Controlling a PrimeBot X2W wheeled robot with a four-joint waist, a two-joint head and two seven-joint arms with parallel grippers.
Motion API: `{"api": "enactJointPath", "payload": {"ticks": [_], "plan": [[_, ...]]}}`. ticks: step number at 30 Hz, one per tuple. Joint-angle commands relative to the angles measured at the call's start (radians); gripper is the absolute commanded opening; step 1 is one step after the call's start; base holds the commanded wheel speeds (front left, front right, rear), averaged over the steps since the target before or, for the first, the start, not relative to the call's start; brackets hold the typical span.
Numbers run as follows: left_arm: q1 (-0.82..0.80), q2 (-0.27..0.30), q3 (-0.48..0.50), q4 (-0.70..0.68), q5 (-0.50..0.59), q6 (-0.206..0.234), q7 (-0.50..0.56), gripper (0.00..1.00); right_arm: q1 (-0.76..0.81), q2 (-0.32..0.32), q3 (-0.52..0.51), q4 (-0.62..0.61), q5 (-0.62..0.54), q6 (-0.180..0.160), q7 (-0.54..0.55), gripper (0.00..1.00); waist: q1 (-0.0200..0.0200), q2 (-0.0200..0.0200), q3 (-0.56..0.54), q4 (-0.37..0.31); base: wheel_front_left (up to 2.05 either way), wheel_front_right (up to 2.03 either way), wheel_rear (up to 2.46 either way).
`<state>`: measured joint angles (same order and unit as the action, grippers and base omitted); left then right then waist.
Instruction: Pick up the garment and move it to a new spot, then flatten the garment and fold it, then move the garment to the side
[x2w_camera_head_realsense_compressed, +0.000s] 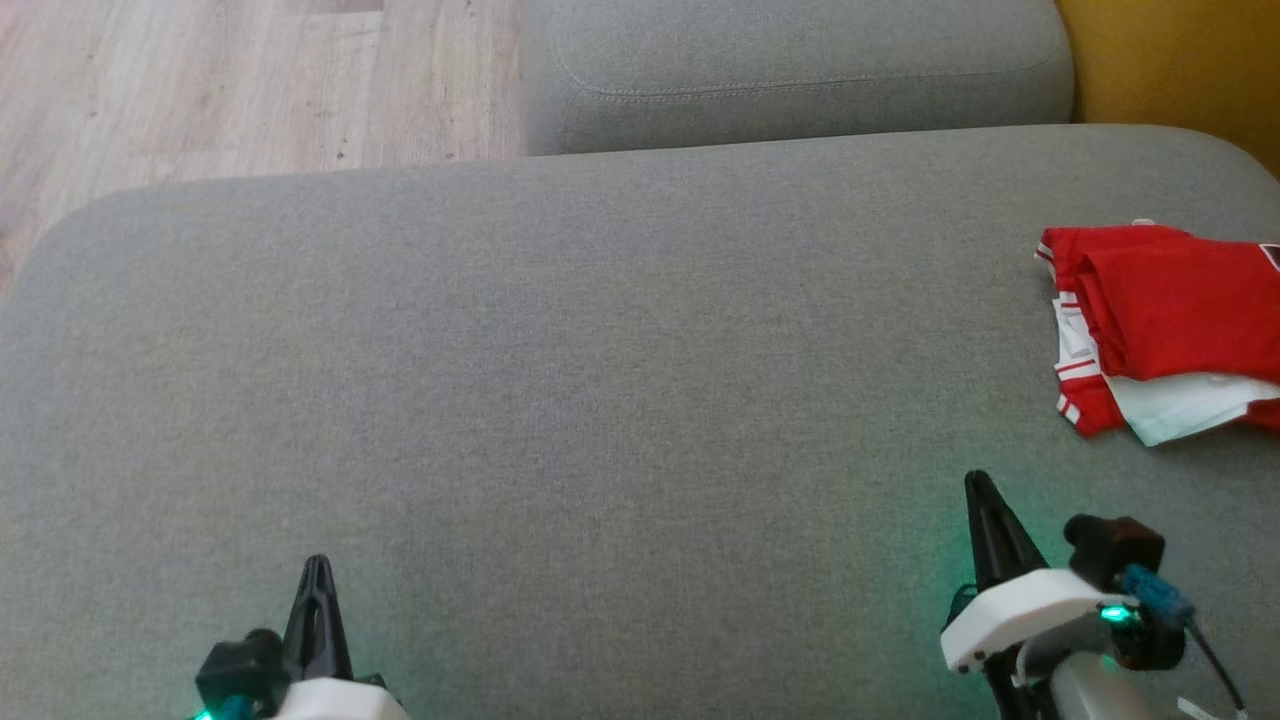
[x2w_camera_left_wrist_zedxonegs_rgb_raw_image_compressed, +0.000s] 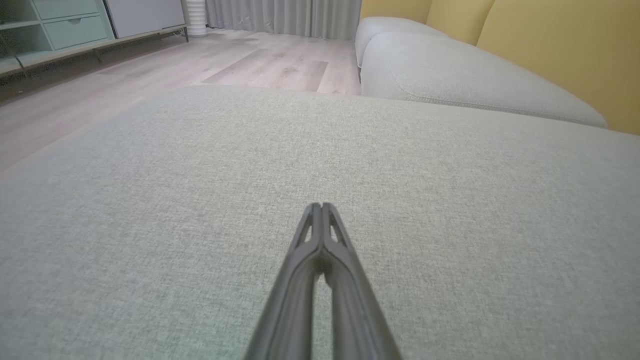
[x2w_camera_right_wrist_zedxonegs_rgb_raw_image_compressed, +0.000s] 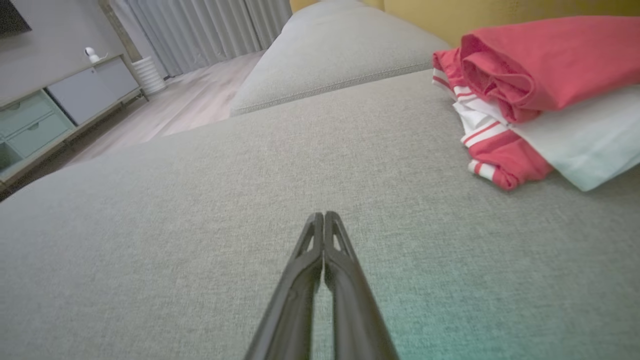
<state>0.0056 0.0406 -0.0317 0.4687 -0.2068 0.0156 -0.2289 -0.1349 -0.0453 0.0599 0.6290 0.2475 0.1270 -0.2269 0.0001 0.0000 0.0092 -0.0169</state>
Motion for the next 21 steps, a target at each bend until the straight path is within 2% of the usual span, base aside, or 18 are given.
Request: {"api": "enactJointPath", "payload": {"ticks": [1,21], "plan": [[-0.038,0.001,0.013,-0.033,-0.023,-0.008,0.002,0.00,-0.048,-0.004,-0.006,-0.035,0.025,0.000,0.005,0.00,0.0000,0.0000,0.000,0.000,0.00,0.00,0.00],[-0.046,0.003,0.031,-0.071,-0.259,-0.032,0.056,0.00,-0.033,-0.004,-0.032,-0.098,0.253,0.001,0.060,0.00,0.0000,0.0000,-0.001,0.003,0.00,0.00,0.00]]}}
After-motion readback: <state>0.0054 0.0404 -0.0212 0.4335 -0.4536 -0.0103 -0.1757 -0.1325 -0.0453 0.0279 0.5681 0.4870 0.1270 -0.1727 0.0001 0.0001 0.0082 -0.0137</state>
